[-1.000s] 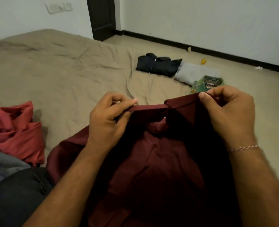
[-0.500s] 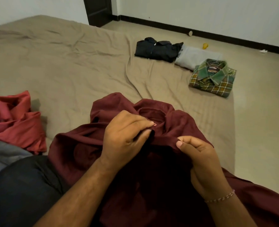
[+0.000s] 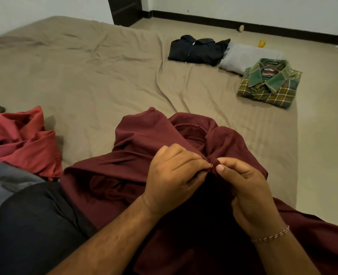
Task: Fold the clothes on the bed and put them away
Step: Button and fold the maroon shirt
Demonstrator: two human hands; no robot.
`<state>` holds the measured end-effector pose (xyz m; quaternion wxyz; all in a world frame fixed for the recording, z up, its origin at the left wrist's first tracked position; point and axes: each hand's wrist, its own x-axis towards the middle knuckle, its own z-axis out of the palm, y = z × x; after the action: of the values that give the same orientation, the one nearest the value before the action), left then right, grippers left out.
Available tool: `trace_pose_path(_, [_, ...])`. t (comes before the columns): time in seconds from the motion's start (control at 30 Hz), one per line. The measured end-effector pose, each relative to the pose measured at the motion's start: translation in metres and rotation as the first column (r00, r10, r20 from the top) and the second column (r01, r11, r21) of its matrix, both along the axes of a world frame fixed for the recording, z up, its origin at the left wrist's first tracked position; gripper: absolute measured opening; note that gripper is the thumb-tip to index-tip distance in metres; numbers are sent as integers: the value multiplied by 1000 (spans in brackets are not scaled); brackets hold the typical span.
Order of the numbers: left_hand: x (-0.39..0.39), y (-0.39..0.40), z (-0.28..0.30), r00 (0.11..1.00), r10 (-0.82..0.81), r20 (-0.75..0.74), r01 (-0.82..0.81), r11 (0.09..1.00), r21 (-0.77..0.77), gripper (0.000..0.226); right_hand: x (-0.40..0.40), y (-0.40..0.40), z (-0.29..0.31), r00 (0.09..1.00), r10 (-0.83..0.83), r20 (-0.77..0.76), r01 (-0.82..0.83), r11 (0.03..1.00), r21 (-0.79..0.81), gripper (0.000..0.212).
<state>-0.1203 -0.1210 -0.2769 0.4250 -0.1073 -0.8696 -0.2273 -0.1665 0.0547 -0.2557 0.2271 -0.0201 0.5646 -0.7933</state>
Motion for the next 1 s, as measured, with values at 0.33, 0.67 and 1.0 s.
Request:
trace_pose_path(0.33, [-2, -3, -10, 1000, 0, 20, 1, 999, -43, 4, -9, 1, -6, 981, 33, -189, -3, 987, 160, 23])
trace_pose_path(0.67, [-7, -4, -21, 994, -60, 91, 53, 995, 80, 13, -19, 5, -15, 880, 210, -425, -68, 943, 325, 22])
trace_pose_path(1.0, [-7, -6, -10, 955, -166, 245, 106, 964, 242, 22, -26, 7, -23, 832, 263, -488, -90, 932, 350, 21])
